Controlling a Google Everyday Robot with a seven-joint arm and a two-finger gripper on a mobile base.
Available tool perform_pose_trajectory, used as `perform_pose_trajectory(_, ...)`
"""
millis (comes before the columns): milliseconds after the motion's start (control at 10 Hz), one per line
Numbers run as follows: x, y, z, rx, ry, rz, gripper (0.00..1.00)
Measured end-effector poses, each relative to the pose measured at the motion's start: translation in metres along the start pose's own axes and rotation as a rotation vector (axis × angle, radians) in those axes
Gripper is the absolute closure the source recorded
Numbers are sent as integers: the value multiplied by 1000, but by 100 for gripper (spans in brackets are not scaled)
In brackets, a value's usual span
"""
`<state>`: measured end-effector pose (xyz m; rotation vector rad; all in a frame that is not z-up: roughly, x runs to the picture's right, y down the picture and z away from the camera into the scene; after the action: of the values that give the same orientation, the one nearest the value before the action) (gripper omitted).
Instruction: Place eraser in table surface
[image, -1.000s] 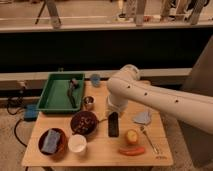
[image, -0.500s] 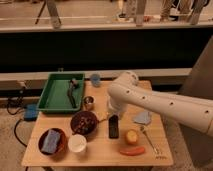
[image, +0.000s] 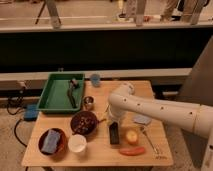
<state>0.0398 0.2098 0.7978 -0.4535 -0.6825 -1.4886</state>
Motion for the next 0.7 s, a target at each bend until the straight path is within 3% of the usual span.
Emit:
perform_pose_trajectory(200, -4, 1, 16, 13, -40, -3, 91)
perform_pose_trajectory(700, -8, -4, 16, 34, -64, -11, 40)
